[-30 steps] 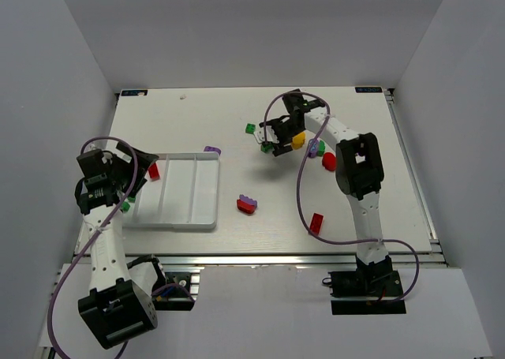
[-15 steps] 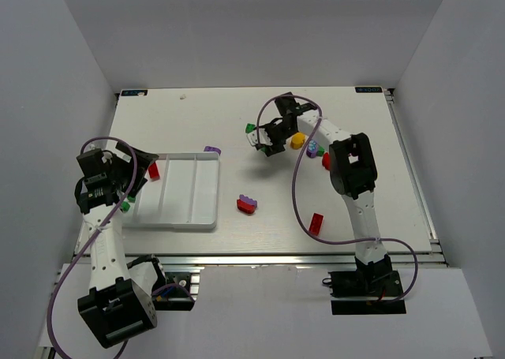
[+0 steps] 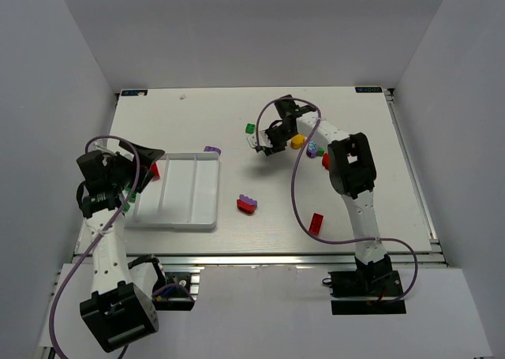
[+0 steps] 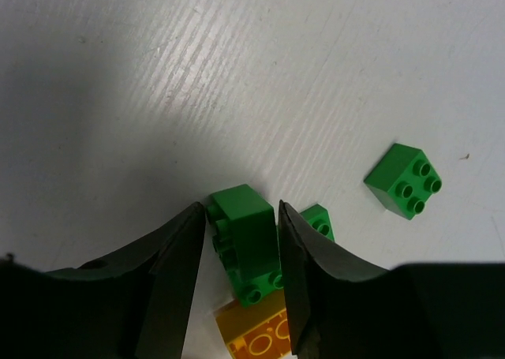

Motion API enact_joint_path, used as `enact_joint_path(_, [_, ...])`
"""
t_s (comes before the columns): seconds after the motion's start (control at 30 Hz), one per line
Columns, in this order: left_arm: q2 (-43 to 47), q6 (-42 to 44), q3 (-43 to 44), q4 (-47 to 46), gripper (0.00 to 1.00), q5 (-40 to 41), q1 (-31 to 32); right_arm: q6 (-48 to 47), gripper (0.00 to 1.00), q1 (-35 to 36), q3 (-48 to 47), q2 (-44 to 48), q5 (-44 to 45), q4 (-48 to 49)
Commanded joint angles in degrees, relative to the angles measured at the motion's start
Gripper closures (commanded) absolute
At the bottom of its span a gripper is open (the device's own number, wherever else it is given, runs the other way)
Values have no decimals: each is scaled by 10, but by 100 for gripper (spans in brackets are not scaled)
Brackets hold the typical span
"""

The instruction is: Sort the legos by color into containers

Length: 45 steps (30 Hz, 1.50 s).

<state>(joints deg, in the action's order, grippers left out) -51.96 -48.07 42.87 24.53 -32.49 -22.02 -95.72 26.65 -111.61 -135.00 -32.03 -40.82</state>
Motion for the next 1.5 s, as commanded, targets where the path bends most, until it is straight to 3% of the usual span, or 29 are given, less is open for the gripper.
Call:
enact_joint_path(0.0, [17, -21, -14, -49, 2, -54, -2, -1, 51, -2, 21, 12, 21, 9])
enact_joint_path(0.13, [21, -31, -21, -54, 2, -72, -2, 3, 57, -1, 20, 10, 25, 7])
enact_joint_path(0.27, [31, -47, -30, -64, 2, -92, 0, 16, 71, -1, 7, 16, 8, -13])
enact_joint_path(0.4, [49, -97, -60, -143, 2, -103, 23, 96, 82, -1, 0, 54, -57, -19])
enact_joint_path(0.53, [57, -155, -106, -237, 2, -69, 106, 283, 91, 0, 4, 118, -154, -2])
enact_joint_path(0.57, [50, -175, -111, -277, 2, -56, 127, 381, 94, 0, 7, 126, -190, 6])
enact_joint_path(0.67, [28, -188, -114, -308, 2, -10, 193, 538, 100, 0, 25, 158, -235, 61])
enact_joint_path(0.7, [14, -189, -113, -317, 2, 0, 203, 633, 100, 1, 34, 173, -264, 99])
enact_joint_path(0.8, [-1, -206, -115, -372, 2, 23, 237, 776, 100, 1, 93, 199, -315, 180])
enact_joint_path(0.9, [-28, -230, -118, -431, 2, 24, 247, 1057, 100, 1, 189, 246, -343, 360])
enact_joint_path(0.93, [-34, -232, -115, -438, 2, 23, 254, 1110, 100, 0, 209, 253, -349, 456])
enact_joint_path(1.13, [-65, -234, -97, -465, 2, 34, 297, 1430, 100, 2, 300, 266, -358, 708])
enact_joint_path(1.17, [-68, -237, -97, -473, 2, 41, 304, 1457, 100, 4, 307, 268, -357, 776])
enact_joint_path(1.27, [-84, -258, -92, -484, 3, 51, 329, 1500, 98, 9, 324, 270, -356, 860])
enact_joint_path(1.47, [-109, -309, -80, -519, 4, 74, 371, 1425, 96, 16, 330, 279, -350, 940])
